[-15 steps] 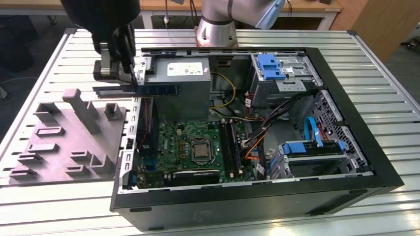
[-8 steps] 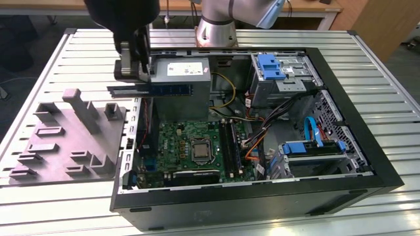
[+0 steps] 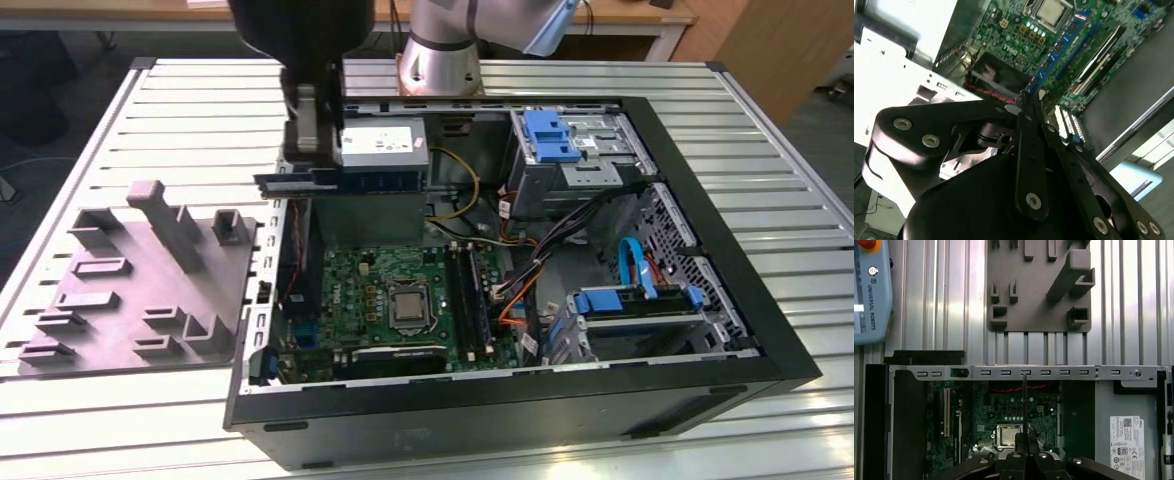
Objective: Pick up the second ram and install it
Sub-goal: 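Pick up the second ram and move it above second insertion slot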
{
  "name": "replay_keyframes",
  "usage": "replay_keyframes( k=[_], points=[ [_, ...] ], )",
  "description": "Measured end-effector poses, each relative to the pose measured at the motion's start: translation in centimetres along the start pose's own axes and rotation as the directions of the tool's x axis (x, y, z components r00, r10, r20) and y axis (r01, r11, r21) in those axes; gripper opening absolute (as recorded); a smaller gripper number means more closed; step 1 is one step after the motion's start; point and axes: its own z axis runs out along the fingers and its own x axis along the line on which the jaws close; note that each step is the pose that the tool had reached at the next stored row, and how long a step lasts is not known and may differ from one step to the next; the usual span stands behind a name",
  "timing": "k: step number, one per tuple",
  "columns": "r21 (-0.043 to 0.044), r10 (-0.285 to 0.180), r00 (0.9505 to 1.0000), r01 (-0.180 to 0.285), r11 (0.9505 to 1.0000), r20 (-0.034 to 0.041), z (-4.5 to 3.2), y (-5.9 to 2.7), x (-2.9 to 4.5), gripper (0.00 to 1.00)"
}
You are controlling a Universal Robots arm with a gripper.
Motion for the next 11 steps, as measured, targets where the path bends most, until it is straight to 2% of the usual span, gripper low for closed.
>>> replay_keyframes(
  k=[11],
  points=[
    [-0.0001,0.000,1.0000,0.000,1.0000,0.0000,-0.14,-4.42,-0.05,0.11]
  ],
)
